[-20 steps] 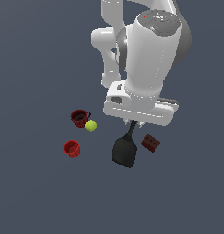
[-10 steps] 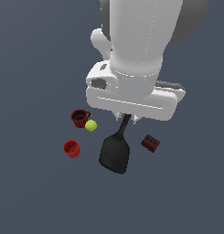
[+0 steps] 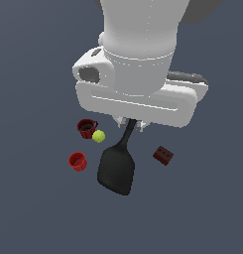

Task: Pick up a designated object from a clutter of objects.

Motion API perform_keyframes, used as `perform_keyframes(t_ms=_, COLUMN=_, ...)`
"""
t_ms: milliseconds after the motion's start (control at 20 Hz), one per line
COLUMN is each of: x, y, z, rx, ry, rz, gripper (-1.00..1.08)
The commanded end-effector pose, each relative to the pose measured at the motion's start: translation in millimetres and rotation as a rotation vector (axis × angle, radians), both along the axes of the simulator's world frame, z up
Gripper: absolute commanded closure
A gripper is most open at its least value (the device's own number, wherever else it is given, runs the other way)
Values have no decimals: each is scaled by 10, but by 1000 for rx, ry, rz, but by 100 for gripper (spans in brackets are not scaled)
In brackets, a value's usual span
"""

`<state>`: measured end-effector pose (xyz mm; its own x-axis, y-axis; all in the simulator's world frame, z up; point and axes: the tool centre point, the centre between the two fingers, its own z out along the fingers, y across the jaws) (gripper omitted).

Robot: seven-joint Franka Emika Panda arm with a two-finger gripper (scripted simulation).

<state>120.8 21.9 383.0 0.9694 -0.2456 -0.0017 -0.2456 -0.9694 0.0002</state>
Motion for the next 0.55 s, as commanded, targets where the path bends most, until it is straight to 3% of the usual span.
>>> perform_keyframes(t_ms=0, x=35, y=-26, z=70, rx=0, ry=-1, rz=0, gripper=108)
perform_keyframes(t_ms=500, x=80, y=-53, z=134, rx=0, ry=-1, rz=0, gripper=108)
